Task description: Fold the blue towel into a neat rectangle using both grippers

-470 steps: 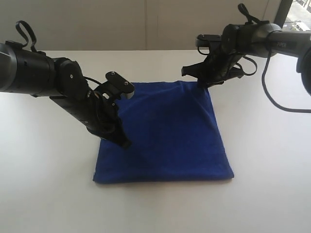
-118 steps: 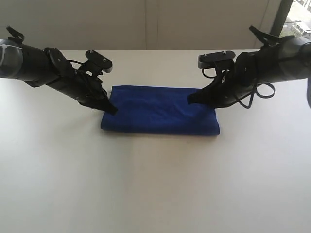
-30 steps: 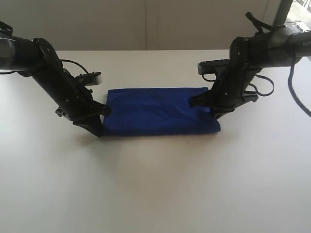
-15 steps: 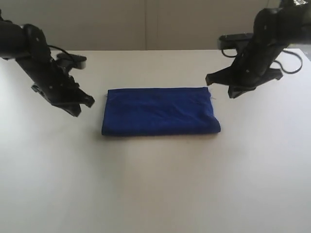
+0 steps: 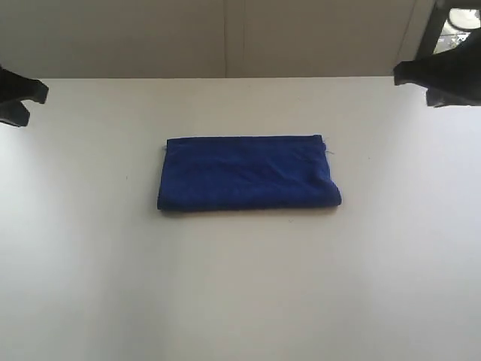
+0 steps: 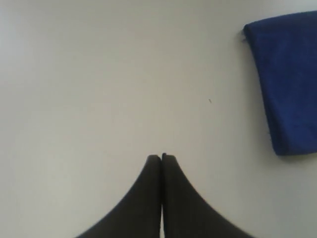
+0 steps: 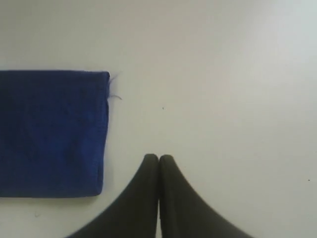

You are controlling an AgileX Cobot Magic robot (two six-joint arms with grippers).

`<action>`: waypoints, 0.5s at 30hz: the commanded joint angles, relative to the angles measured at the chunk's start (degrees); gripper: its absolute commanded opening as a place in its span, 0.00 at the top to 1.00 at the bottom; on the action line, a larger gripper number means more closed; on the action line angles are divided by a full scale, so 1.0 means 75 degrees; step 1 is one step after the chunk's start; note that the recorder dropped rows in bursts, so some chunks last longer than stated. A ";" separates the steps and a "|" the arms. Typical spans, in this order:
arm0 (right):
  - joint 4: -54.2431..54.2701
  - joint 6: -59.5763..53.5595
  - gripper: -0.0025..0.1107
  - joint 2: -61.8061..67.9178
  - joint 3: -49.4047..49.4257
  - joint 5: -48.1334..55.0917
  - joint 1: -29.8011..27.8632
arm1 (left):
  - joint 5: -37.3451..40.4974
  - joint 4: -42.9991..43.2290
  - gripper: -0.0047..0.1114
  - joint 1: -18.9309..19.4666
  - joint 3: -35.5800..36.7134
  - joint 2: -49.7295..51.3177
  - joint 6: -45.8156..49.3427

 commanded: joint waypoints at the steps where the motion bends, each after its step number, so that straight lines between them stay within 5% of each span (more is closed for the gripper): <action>1: 0.0028 0.0003 0.98 -0.1793 0.1145 -0.0717 -0.0064 | -0.0503 -0.0475 0.96 0.0030 0.1002 -0.1630 -0.0071; 15: 0.0028 -0.0114 0.98 -0.6019 0.3758 -0.2047 -0.0064 | -0.1586 -0.0723 0.96 0.0030 0.3829 -0.5449 -0.0042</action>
